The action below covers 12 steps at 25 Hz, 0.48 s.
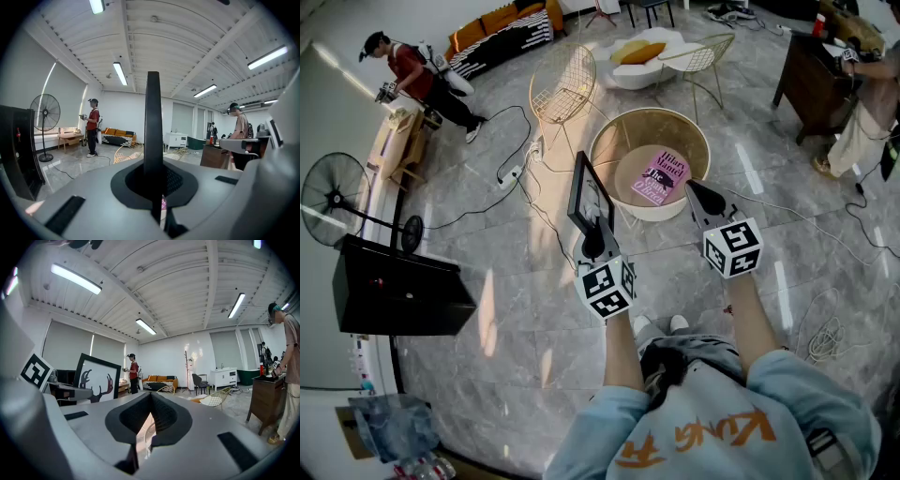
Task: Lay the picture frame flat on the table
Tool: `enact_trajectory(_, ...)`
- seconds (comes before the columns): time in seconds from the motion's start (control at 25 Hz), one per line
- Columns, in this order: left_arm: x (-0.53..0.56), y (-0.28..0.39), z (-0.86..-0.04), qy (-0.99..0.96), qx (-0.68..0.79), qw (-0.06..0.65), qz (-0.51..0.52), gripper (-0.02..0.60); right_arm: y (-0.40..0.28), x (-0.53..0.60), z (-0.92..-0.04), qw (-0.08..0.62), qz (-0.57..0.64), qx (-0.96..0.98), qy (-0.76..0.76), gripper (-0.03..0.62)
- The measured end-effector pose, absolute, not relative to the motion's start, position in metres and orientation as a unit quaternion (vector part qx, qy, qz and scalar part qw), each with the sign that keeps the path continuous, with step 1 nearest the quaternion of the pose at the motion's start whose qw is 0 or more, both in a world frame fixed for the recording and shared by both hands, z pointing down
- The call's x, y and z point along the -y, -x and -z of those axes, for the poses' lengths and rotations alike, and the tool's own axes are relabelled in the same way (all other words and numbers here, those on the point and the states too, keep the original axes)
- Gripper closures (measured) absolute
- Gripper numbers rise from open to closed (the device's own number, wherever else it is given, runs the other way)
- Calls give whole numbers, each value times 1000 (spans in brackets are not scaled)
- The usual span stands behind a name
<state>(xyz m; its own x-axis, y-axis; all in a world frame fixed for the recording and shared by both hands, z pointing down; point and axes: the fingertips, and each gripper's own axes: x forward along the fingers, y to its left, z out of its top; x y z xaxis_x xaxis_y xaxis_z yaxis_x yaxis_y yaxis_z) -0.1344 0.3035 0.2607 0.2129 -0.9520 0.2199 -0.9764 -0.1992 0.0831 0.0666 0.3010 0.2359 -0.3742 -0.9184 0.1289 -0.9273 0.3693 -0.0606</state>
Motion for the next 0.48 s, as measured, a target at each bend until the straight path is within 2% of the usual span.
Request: enact_trajectory(0.48, -301, 132, -260, -774, 622, 101, -64, 557, -67, -292, -236, 29, -66, 820, -568, 597)
